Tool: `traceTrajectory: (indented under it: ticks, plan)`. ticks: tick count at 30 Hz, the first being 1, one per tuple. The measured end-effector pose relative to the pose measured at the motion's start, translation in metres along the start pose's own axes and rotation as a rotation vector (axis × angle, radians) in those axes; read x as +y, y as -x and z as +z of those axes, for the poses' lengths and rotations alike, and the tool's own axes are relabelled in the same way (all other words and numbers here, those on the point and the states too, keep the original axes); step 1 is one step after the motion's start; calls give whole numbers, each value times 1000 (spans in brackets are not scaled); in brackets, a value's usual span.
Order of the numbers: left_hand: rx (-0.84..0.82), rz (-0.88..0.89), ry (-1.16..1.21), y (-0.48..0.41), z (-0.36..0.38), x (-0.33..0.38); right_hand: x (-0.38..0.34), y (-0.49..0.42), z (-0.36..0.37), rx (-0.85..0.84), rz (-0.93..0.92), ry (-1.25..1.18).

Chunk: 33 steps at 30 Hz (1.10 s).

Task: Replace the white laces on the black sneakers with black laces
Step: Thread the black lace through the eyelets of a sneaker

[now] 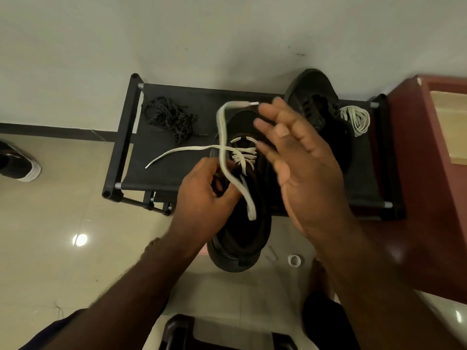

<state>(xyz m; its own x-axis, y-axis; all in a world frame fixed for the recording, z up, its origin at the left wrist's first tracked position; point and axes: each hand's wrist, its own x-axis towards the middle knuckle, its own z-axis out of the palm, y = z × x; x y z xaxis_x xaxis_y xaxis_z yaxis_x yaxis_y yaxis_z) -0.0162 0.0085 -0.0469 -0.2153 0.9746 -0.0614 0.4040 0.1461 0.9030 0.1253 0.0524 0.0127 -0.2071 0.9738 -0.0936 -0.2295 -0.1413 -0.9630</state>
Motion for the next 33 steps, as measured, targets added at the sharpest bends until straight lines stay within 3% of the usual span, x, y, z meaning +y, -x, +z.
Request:
traceTrajectory:
  ticks: [3,8,19,24,28,33]
  plan:
    - [-14,6,-19,0,-1,3,12,2,-10,254,40,385]
    - [29,36,-59,0,1,5,28,12,-10,120,222,771]
    - [3,86,-127,3,7,0,25,11,-8,43,147,757]
    - [6,98,-128,2,8,-3,13,5,-8,132,161,444]
    - [17,120,-124,3,8,-4,17,11,-11,28,209,722]
    - [12,147,-159,2,9,-5,24,11,-4,-5,248,751]
